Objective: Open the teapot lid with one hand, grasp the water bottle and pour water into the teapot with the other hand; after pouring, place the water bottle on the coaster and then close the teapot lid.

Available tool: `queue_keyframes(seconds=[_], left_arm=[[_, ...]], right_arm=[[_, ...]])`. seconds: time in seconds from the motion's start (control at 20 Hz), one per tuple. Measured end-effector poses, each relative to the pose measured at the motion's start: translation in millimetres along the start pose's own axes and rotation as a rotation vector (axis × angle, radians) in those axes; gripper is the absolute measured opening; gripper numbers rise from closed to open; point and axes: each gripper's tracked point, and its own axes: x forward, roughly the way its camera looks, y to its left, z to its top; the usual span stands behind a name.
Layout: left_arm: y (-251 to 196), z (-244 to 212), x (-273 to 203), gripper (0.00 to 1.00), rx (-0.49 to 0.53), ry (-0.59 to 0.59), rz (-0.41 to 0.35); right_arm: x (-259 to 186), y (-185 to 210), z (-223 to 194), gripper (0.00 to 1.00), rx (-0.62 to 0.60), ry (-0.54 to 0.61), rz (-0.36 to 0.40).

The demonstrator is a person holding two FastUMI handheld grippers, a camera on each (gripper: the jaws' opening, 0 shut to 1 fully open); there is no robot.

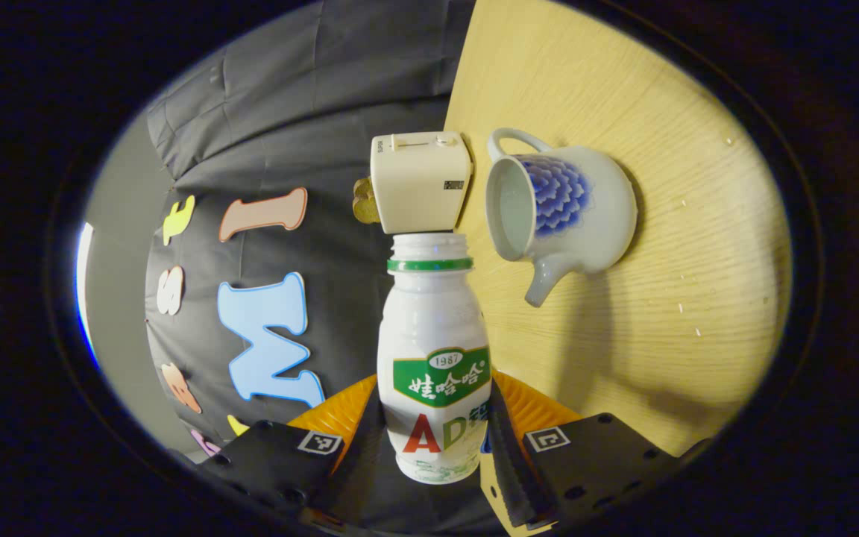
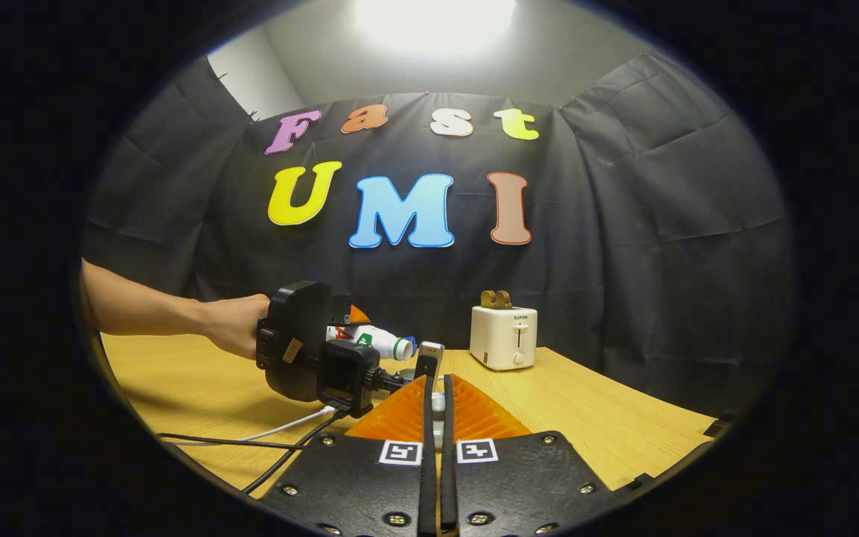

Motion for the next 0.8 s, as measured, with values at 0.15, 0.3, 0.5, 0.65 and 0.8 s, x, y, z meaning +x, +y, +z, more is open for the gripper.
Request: queue_keyframes(seconds=[0.15, 0.3, 0.5, 0.65, 0.8], left_arm=[[1.6, 2.5, -1.8, 0.79, 0.052, -0.003, 0.010], [4.6, 2.2, 1.1, 0.79, 0.091, -0.014, 0.027], [5.2, 8.2, 0.1, 0.79, 0.139, -0.019, 0.033], [4.0, 12.0, 0.6, 0.72, 0.148, -0.018, 0.037], [5.7, 7.8, 2.5, 0.79, 0.159, -0.009, 0.031]], right_arm=[[0.8, -1.3, -0.9, 0.02, 0.003, 0.003, -0.005], [-1.7, -3.2, 1.2, 0.02, 0.008, -0.001, -0.011], [-3.0, -3.8, 6.9, 0.02, 0.002, -0.015, -0.010], [-5.3, -4.7, 9.1, 0.02, -0.001, -0.023, -0.012], [-5.5, -6.5, 10.2, 0.02, 0.001, -0.023, -0.012]])
